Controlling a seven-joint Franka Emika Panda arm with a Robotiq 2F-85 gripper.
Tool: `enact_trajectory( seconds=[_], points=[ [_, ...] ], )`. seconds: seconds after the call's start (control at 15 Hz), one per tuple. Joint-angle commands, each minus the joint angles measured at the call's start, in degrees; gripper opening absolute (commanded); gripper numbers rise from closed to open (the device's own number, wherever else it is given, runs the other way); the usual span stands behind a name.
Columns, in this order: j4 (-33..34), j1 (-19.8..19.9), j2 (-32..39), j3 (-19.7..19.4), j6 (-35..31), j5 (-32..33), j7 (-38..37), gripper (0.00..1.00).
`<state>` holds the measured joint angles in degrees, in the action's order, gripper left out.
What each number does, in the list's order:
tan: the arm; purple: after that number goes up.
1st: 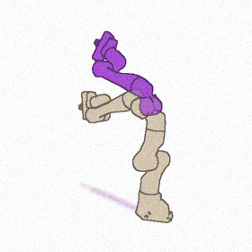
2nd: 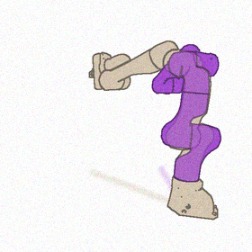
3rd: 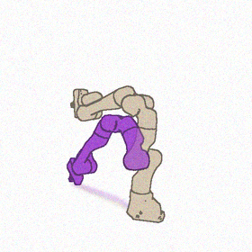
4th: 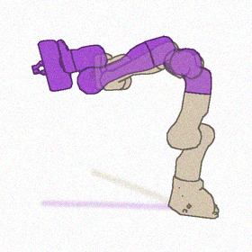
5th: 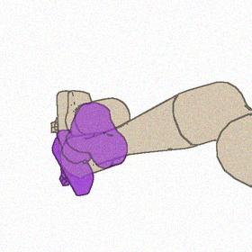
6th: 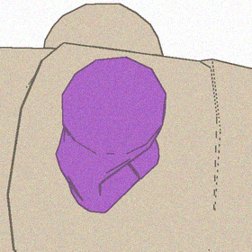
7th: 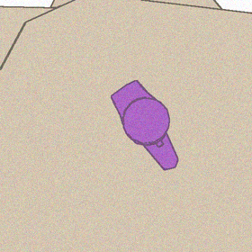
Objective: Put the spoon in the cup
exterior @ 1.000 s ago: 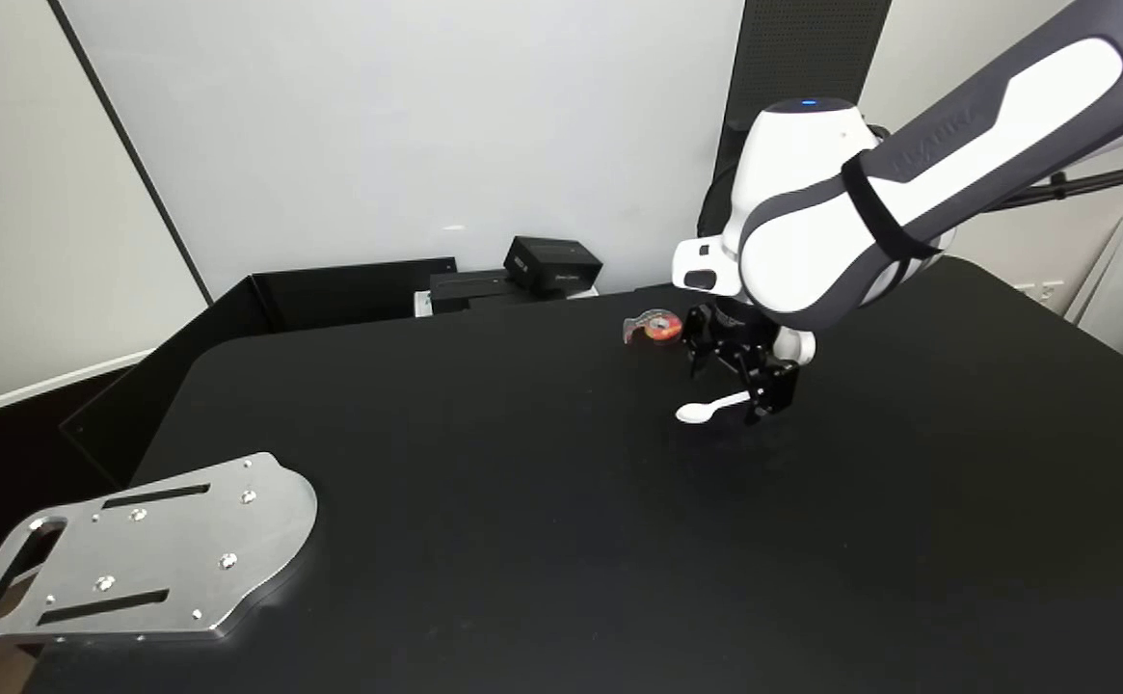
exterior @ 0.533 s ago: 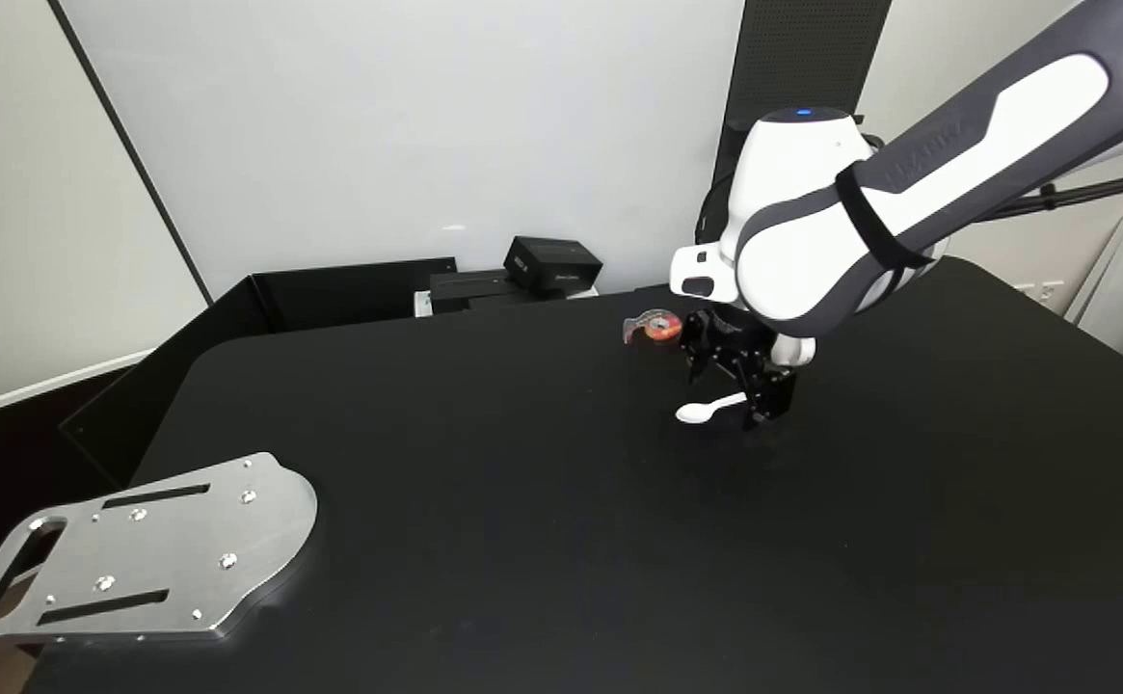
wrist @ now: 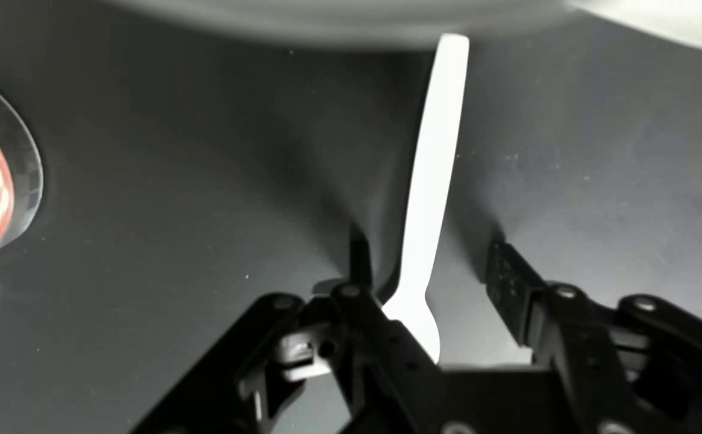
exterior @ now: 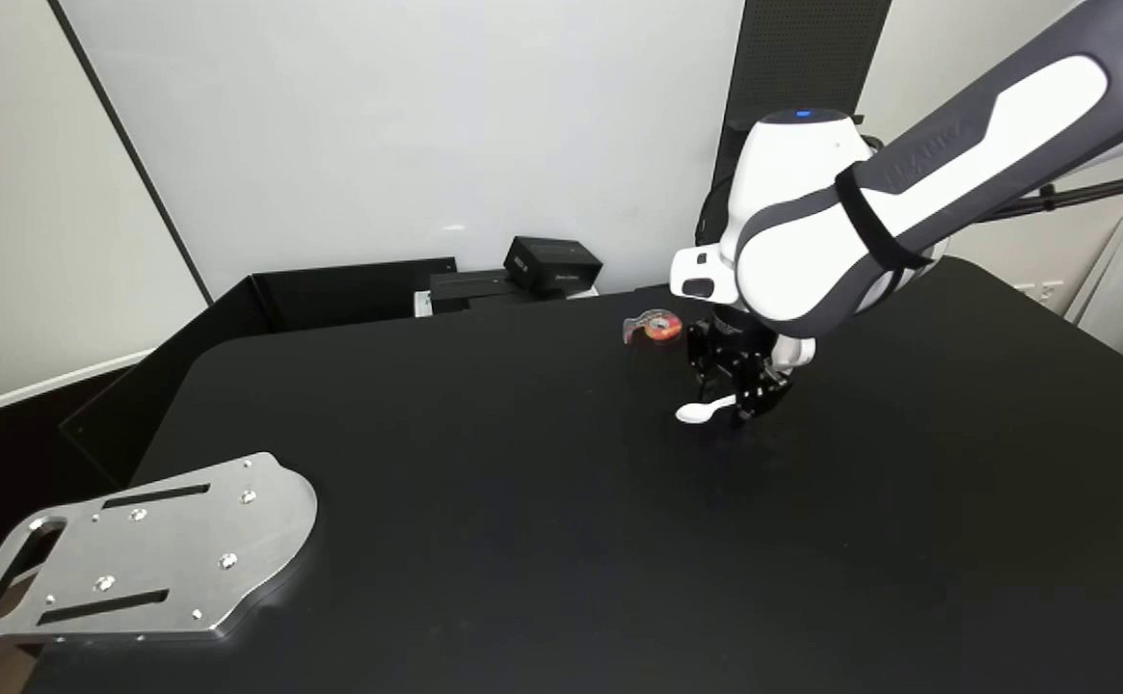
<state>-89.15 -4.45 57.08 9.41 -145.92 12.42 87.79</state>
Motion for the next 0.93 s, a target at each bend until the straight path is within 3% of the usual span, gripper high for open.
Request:
enact_trajectory(
  seconds=[0.0, 0.27, 0.87],
  points=[
    [2.9, 0.2, 1.6, 0.4, 1.5, 0.1, -0.4, 0.25],
    [3.4, 0.3, 1.6, 0.3, 2.5, 0.0, -0.2, 0.01],
    [5.8, 0.2, 1.3, 0.3, 6.5, -0.8, -1.0, 0.03]
  ],
)
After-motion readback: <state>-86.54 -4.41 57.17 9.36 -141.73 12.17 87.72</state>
